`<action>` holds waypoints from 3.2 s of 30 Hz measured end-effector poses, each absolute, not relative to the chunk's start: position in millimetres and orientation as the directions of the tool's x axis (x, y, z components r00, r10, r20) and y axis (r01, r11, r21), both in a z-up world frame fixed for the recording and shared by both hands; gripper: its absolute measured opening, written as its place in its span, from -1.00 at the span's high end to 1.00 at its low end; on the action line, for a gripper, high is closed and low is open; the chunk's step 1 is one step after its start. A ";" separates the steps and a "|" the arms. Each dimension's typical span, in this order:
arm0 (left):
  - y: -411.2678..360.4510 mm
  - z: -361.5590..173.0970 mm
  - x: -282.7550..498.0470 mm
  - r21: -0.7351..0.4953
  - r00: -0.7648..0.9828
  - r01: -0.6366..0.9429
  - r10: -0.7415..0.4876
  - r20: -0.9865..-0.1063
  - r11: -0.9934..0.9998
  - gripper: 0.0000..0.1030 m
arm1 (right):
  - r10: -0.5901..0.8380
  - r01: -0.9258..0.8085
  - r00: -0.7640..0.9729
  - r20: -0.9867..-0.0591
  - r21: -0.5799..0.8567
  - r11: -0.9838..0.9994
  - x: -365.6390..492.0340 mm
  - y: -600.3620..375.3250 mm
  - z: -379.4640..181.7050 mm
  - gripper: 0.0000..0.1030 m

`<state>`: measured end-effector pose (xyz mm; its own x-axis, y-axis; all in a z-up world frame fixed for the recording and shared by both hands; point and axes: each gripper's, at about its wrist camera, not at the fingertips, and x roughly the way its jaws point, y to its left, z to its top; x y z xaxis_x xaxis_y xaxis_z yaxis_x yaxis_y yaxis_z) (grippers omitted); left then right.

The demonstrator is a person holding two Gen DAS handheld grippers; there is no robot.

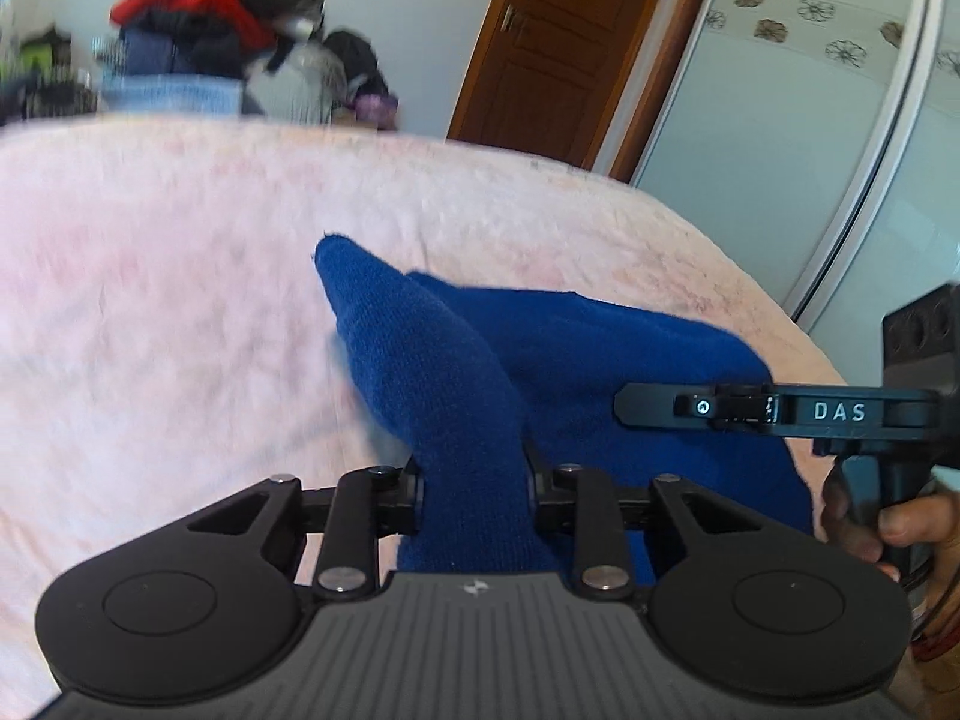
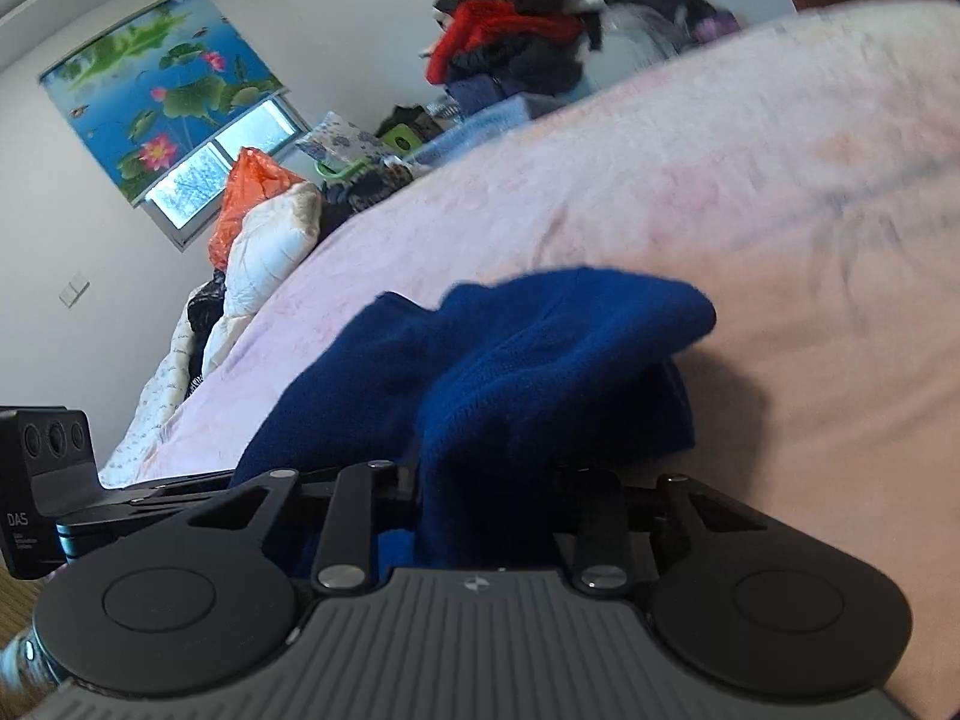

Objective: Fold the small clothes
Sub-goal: 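Grasp the sweater edge with the left gripper while the right gripper grasps beside it, then fold the held sweater edge over onto the bundle with both grippers, then open both grippers and release the folded sweater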

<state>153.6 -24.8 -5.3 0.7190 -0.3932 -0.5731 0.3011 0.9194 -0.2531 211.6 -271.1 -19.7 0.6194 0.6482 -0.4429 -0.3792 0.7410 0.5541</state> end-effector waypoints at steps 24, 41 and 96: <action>33.1 -12.6 227.3 -0.257 0.694 0.188 -0.313 -0.648 0.948 0.18 | 0.624 -0.307 0.600 -0.501 0.577 0.757 295.6 -222.8 -28.0 -0.15; 59.6 -26.4 162.1 -0.453 0.634 0.150 -0.437 -0.638 0.879 0.72 | 0.755 -0.294 0.451 -0.476 0.720 0.629 234.7 -248.3 -52.5 0.67; 22.9 -18.3 81.2 -0.092 0.692 -0.051 -0.031 -0.721 0.994 -0.19 | 0.417 -0.332 0.700 -0.580 0.253 0.909 70.6 -184.7 5.7 -0.79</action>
